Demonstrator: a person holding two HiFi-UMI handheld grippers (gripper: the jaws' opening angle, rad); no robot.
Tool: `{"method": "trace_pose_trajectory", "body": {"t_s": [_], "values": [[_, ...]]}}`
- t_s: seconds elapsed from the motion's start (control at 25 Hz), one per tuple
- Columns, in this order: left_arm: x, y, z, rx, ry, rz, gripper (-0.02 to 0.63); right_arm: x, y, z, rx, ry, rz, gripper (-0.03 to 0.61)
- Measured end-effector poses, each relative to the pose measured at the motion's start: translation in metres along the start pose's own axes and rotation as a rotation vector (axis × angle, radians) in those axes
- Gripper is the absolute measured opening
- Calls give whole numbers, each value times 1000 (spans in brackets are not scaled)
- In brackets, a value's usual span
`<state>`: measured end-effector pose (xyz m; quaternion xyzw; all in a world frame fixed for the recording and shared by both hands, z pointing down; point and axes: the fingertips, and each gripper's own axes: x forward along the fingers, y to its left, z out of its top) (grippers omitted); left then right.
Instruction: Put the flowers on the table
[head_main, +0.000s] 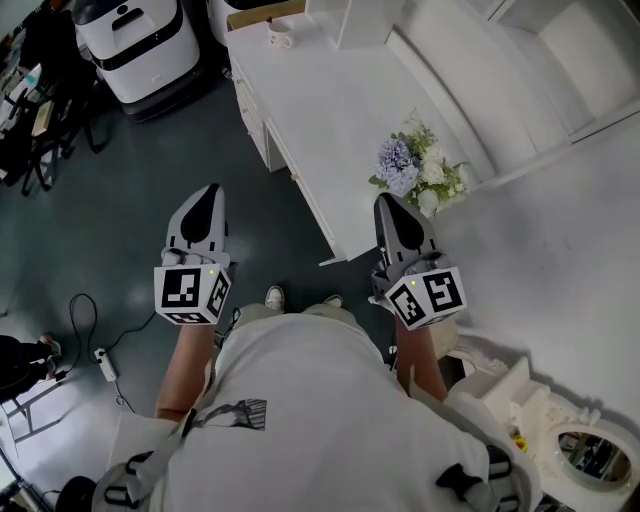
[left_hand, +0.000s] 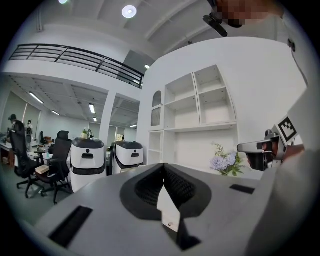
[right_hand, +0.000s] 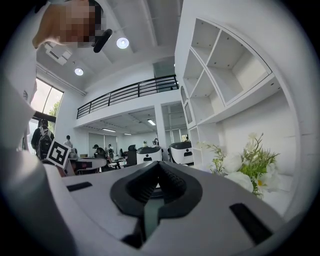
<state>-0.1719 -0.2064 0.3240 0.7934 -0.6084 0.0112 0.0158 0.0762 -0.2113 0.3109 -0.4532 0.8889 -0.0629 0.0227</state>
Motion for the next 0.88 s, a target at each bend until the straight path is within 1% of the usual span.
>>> {"method": "trace_pose_trajectory", "body": {"t_s": [0.44,0.88], "values": [[9,-16,-5,-12,3,-53,14,-14,-6,1,-10,5,-45,9],[17,-26,-4,5,4,-86,14,-23,-12,-4,9,-16,-78,10]]}}
